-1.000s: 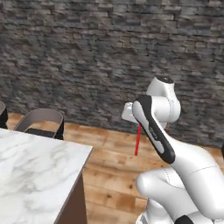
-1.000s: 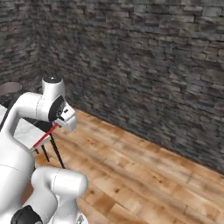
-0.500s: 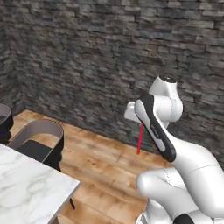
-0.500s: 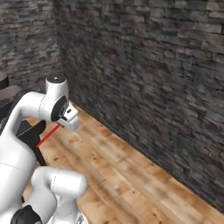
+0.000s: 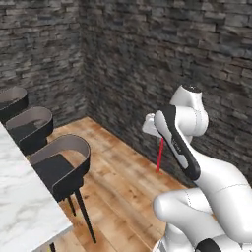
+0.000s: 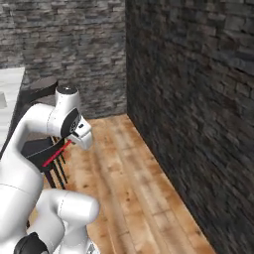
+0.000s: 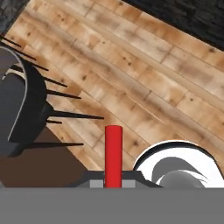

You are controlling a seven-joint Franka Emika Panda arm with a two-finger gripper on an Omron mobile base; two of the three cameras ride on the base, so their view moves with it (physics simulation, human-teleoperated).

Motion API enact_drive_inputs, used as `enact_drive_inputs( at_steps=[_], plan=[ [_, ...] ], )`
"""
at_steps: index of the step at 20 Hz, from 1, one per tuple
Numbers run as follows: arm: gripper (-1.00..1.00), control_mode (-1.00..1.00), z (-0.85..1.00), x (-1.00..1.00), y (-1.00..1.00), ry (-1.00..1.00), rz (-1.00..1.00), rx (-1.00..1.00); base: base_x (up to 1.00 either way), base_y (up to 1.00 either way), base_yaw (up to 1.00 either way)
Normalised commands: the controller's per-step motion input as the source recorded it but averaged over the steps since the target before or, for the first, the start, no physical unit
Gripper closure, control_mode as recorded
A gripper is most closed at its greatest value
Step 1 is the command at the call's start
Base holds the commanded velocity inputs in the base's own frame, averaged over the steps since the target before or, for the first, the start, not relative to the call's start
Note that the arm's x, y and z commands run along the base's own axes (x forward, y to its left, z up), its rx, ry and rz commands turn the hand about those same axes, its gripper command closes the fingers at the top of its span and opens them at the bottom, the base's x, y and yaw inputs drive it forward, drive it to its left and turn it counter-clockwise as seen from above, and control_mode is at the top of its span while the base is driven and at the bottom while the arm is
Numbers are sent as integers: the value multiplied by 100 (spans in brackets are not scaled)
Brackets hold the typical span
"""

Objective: Take a straw from the drawer in front and place it inside the glass cup on the dining counter.

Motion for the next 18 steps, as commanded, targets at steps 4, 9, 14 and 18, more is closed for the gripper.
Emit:
enact_drive_inputs(
  at_steps=[4,9,14,18],
  plan=[
    [100,100,0,0,0,0,0,0,78,-33,66],
    [100,100,0,0,0,0,0,0,76,-40,64],
    [100,100,0,0,0,0,0,0,78,-62,54],
    [100,100,0,0,0,0,0,0,80,-82,44]
  ],
)
